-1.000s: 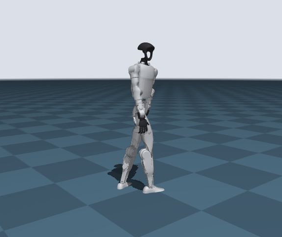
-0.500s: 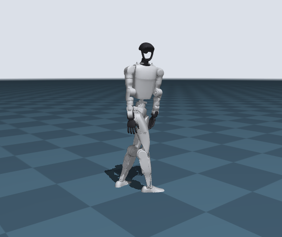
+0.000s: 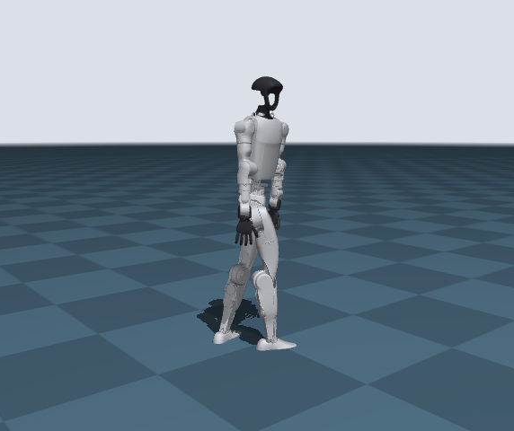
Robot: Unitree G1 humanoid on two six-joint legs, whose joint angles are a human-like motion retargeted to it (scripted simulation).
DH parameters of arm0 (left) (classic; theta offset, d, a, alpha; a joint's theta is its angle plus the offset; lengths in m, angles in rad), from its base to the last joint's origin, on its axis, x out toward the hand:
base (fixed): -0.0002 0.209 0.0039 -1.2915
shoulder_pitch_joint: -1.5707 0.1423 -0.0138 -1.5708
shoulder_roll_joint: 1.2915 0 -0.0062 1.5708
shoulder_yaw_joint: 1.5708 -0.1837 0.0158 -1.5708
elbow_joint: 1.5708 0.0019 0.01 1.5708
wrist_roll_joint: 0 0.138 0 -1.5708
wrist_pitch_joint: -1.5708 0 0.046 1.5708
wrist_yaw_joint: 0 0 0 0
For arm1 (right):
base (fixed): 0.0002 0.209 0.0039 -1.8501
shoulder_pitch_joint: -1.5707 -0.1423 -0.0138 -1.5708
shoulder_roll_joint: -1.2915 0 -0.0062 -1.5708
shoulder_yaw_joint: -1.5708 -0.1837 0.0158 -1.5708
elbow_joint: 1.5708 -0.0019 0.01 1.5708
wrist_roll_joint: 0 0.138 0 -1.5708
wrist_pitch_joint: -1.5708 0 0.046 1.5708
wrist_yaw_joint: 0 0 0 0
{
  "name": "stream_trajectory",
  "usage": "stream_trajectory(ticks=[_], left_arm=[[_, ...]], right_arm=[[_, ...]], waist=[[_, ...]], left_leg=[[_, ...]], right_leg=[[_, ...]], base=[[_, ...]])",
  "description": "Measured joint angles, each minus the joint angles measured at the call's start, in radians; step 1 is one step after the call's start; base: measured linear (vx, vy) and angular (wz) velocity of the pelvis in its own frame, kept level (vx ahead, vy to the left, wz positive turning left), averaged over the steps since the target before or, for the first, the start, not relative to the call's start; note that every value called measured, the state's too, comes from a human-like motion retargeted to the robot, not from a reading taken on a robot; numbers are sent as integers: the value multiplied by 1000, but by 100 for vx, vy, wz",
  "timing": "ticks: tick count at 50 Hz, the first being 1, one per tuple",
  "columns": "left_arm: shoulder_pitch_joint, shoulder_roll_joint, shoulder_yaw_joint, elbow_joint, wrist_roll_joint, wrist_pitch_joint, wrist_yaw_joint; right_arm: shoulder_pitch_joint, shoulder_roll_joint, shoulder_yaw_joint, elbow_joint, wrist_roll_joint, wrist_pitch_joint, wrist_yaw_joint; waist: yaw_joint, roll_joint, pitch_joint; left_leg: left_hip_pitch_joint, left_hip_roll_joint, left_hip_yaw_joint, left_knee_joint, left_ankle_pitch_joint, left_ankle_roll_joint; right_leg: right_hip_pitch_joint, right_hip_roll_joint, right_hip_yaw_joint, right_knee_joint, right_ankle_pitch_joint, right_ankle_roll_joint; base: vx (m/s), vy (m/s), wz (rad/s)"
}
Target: Upper body actions
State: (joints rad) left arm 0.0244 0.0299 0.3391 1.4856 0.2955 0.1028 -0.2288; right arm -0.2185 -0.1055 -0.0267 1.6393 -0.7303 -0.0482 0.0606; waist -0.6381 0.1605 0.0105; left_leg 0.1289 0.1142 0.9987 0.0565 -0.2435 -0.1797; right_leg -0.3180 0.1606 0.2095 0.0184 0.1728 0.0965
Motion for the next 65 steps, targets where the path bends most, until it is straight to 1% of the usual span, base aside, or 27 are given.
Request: stream_trajectory(ticks=[8, 13, 18, 23, 26, 30, 34, 37, 40, 43, 45, 56, 65], left_arm=[[-16, 17, -52, 8, -8, -5, -5], [-40, 66, -99, 46, 7, 20, 7], [-46, 106, -72, 70, 8, 33, 19], [-37, 136, -45, 85, -6, 39, 25], [-27, 145, -15, 92, -12, 42, 27], [-11, 141, 34, 113, -30, 42, 39], [27, 122, 60, 122, -43, 43, 56], [61, 105, 81, 118, -42, 33, 61], [94, 87, 106, 121, -69, 8, 62], [107, 79, 136, 126, -113, -32, 37], [109, 78, 147, 120, -131, -45, 20], [53, 100, 123, 62, -134, -36, 26], [22, 105, 87, 42, -112, -26, 16]], right_arm=[[78, -57, -71, 17, 21, 7, -9], [123, -76, -109, 20, 43, 9, 4], [157, -77, -132, -8, 49, -3, 6], [192, -78, -154, -41, 101, -25, 20], [194, -78, -151, -58, 119, -32, 28], [173, -71, -132, -91, 117, -40, 37], [152, -48, -114, -130, 96, -55, 55], [140, -29, -94, -143, 94, -62, 64], [135, -11, -64, -144, 105, -67, 67], [138, -1, -43, -129, 102, -68, 63], [142, 2, -37, -111, 99, -65, 56], [173, -17, -62, 8, 126, -32, 20], [191, -30, -61, 27, 105, -27, 8]], waist=[[165, -15, -28], [274, -50, -35], [399, -108, -40], [536, -153, -56], [598, -173, -50], [651, -187, -32], [673, -192, -28], [666, -193, -34], [629, -194, -45], [633, -192, -55], [627, -192, -59], [599, -187, -72], [589, -185, -68]], left_leg=[[-39, 0, -204, -14, 38, 51], [-69, -9, -345, -4, 68, 80], [-82, -49, -465, -7, 99, 99], [-97, -89, -576, -16, 123, 116], [-103, -103, -625, -16, 135, 122], [-108, -115, -672, -20, 150, 126], [-113, -123, -695, -28, 160, 129], [-118, -123, -704, -29, 162, 130], [-131, -120, -729, -19, 160, 126], [-132, -117, -713, -22, 161, 132], [-134, -117, -713, -23, 162, 134], [-133, -115, -706, -27, 163, 142], [-130, -117, -685, -21, 160, 149]], right_leg=[[100, -86, -152, -5, -92, -46], [175, -145, -271, -6, -157, -62], [251, -202, -422, -13, -205, -70], [303, -231, -537, -25, -232, -72], [330, -243, -588, -31, -242, -68], [355, -253, -636, -32, -252, -59], [363, -258, -660, -36, -254, -55], [364, -259, -669, -39, -253, -54], [367, -264, -695, -42, -254, -51], [361, -258, -679, -42, -251, -52], [361, -257, -678, -43, -251, -52], [355, -252, -669, -42, -246, -54], [351, -253, -644, -40, -235, -53]], base=[[24, -4, 201], [26, 0, 218], [22, 2, 160], [25, 5, 114], [12, 6, 83], [3, 6, 58], [3, 5, 31], [3, 5, 18], [2, 2, 28], [1, 1, -9], [0, 0, 0], [0, 0, 0], [0, 1, -2]])
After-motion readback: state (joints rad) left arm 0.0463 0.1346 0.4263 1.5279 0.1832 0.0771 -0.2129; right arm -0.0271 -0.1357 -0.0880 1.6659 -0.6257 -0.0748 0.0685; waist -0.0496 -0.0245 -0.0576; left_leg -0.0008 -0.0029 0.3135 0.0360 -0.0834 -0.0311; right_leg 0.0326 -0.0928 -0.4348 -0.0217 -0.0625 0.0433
